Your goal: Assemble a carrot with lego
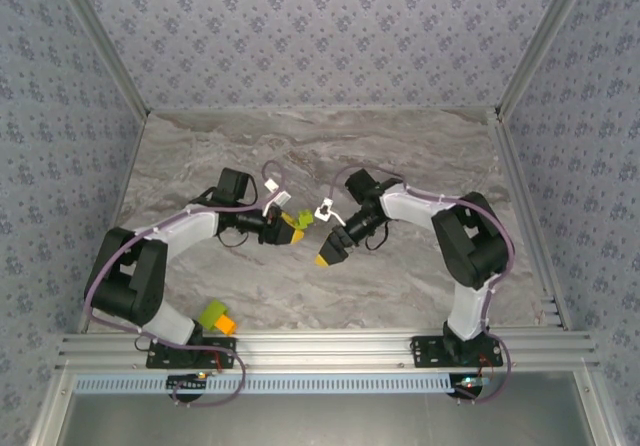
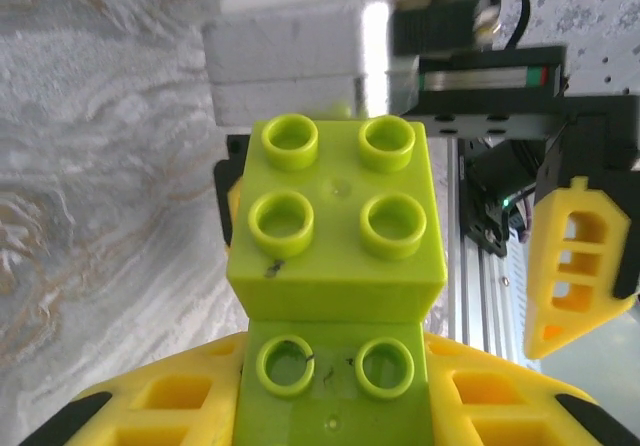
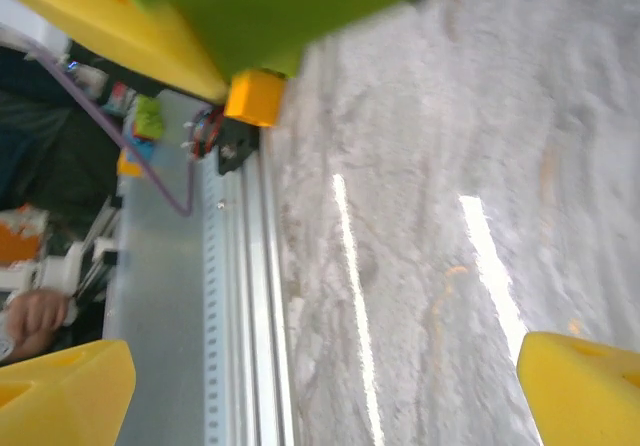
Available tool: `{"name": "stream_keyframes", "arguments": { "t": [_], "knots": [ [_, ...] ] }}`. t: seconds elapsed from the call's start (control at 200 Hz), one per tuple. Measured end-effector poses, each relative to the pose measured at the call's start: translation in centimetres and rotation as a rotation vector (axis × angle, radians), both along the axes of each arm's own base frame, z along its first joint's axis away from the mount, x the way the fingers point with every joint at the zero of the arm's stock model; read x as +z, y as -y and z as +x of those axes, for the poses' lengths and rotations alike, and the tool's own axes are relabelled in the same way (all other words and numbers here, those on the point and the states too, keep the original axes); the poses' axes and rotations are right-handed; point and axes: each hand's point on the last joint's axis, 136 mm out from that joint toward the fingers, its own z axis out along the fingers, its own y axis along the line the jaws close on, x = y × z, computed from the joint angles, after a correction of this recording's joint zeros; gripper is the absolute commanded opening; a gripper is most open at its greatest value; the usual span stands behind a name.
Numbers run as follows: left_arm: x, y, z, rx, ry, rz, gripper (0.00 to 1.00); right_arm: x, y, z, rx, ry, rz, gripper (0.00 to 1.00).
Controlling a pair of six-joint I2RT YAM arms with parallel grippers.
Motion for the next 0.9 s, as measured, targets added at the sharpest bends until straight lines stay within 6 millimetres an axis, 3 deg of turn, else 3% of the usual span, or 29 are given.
{"name": "stream_keyframes", "arguments": {
  "t": [0.18, 0.385, 0.54, 0.705, 0.899],
  "knots": [
    [0.5, 0.2, 0.8, 0.007, 0.051, -0.008, 0.13, -0.1, 2.9, 2.7, -0.18, 0.084, -0.053, 1.0],
    [0.2, 0.1, 1.9, 0.046, 0.094, 0.025, 0.17, 2.7, 6.2, 6.6, -0.399, 0.25, -0.1, 1.0],
    [-0.3, 0.3, 3.8, 0.113, 0.174, 0.078, 0.17, 4.2, 8.9, 8.8, -0.578, 0.375, -0.228, 1.0],
    [-1.3, 0.9, 5.7, 0.183, 0.245, 0.173, 0.18, 5.0, 13.7, 8.0, -0.8, 0.47, -0.349, 1.0],
    [-1.2, 0.8, 9.1, 0.291, 0.349, 0.262, 0.18, 2.3, 18.8, 7.1, -1.0, 0.435, -0.528, 1.0]
  ]
}}
